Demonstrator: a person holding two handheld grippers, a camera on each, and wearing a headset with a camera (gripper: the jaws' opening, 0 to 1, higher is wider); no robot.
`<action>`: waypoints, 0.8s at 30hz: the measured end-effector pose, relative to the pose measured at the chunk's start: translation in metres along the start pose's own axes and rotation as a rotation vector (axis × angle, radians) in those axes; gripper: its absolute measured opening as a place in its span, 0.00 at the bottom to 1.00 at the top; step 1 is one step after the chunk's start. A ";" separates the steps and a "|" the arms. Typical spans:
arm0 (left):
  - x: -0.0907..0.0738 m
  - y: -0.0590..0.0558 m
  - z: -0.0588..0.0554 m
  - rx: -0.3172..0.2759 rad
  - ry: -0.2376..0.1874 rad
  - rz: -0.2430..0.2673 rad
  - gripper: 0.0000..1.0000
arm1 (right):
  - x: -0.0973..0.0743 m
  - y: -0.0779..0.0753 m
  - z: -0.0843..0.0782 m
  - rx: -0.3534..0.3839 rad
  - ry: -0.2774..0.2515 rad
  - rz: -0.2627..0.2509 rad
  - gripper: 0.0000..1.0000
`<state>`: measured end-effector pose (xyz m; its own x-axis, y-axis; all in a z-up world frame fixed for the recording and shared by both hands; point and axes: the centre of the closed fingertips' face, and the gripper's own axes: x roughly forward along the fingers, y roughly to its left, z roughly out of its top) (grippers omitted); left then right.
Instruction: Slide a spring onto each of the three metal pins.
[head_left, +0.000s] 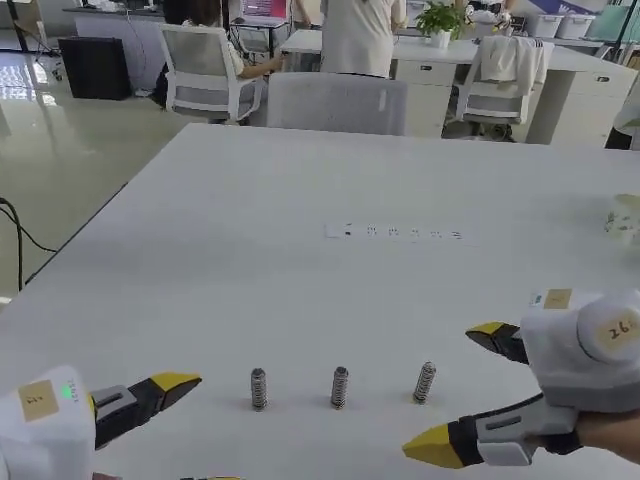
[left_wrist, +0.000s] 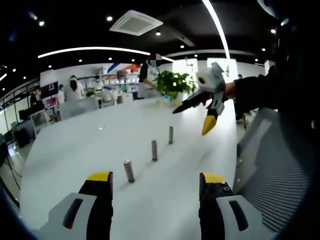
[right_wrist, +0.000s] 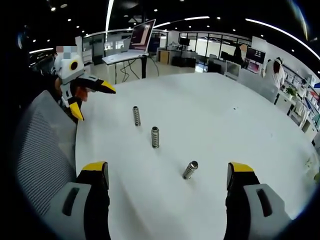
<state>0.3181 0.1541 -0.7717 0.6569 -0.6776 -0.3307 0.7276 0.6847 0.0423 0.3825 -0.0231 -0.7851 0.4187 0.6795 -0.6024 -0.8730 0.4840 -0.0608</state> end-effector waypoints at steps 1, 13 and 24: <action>0.000 0.000 0.000 -0.001 0.000 0.000 0.66 | -0.001 0.000 -0.002 0.006 -0.005 0.001 0.99; 0.000 0.001 -0.001 -0.018 -0.005 0.006 0.66 | -0.011 0.003 -0.017 0.021 -0.083 0.014 0.95; -0.003 0.013 -0.007 -0.112 -0.045 0.039 0.67 | -0.013 0.001 -0.018 -0.001 -0.234 -0.018 0.96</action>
<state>0.3243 0.1664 -0.7770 0.6944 -0.6593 -0.2885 0.6761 0.7349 -0.0521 0.3715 -0.0414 -0.7921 0.4803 0.7802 -0.4007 -0.8653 0.4962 -0.0710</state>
